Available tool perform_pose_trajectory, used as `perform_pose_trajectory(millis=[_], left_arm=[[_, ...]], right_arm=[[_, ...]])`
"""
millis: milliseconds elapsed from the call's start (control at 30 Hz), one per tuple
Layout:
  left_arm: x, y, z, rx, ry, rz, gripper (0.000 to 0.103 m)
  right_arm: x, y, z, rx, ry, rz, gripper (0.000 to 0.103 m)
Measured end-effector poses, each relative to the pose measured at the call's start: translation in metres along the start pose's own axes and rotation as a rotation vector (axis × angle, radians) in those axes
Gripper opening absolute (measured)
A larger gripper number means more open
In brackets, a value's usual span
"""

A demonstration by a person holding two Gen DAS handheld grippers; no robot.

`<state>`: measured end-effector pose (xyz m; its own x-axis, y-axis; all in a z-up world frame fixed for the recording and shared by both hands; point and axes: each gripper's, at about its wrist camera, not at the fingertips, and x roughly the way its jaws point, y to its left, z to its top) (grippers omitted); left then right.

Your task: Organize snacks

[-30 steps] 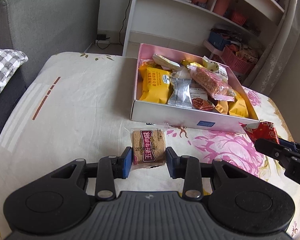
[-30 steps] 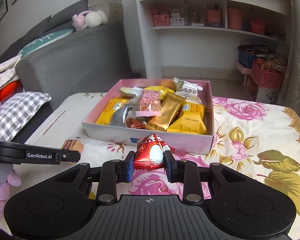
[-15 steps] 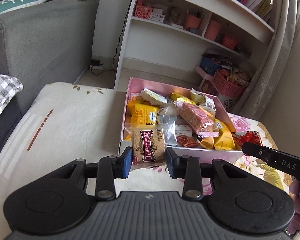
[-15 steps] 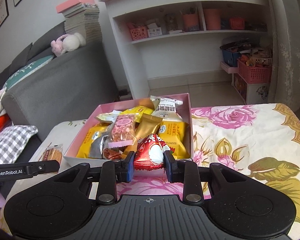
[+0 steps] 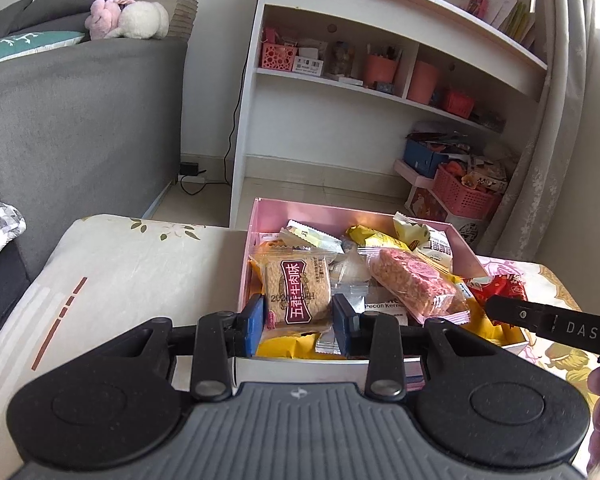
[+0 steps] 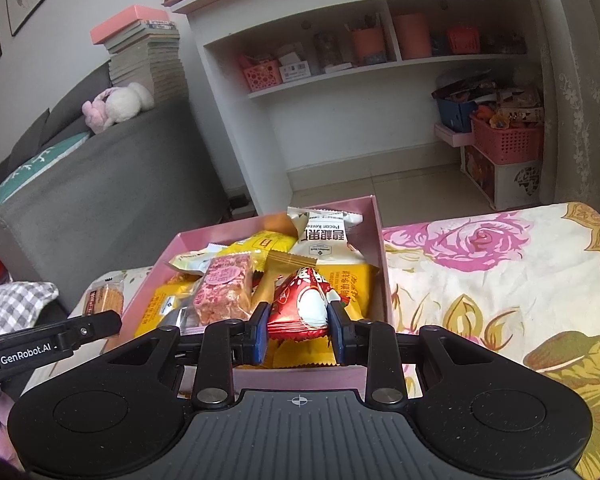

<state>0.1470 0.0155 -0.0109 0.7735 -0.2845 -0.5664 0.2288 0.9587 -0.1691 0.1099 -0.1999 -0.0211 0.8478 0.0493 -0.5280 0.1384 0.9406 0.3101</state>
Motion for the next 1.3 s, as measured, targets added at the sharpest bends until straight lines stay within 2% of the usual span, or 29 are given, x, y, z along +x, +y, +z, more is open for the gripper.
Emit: perform_pose_trajectory(millis=[200, 433, 633, 700, 800, 933, 1000, 1067, 1300], left_arm=[[0.007, 0.003, -0.003, 0.024, -0.01, -0.011, 0.032], [0.022, 0.004, -0.009, 0.033, 0.04, 0.013, 0.033], [0.018, 0.004, -0.008, 0.048, 0.038, 0.014, 0.036], [0.019, 0.002, -0.007, 0.05, 0.034, 0.019, 0.038], [0.017, 0.001, -0.005, 0.053, 0.033, 0.019, 0.044], [0.013, 0.0, -0.004, 0.047, 0.035, 0.0, 0.06], [0.01, -0.003, -0.003, 0.057, 0.041, -0.001, 0.064], [0.007, -0.007, -0.003, 0.07, 0.049, 0.004, 0.072], [-0.014, -0.014, -0.007, 0.07, 0.105, 0.007, 0.087]], right_arm=[[0.01, -0.004, 0.001, 0.032, -0.009, 0.023, 0.029], [0.018, 0.006, -0.007, -0.044, 0.026, 0.034, 0.03], [0.017, 0.008, -0.007, -0.051, 0.025, 0.041, 0.034], [0.016, 0.008, -0.008, -0.054, 0.024, 0.039, 0.04], [0.012, 0.008, -0.007, -0.057, 0.012, 0.037, 0.056], [0.006, 0.002, -0.002, -0.029, -0.002, 0.039, 0.061], [0.001, 0.0, 0.0, -0.011, -0.007, 0.042, 0.065], [-0.004, -0.001, 0.003, -0.008, -0.007, 0.048, 0.069], [-0.035, 0.004, 0.0, -0.019, 0.019, 0.028, 0.087]])
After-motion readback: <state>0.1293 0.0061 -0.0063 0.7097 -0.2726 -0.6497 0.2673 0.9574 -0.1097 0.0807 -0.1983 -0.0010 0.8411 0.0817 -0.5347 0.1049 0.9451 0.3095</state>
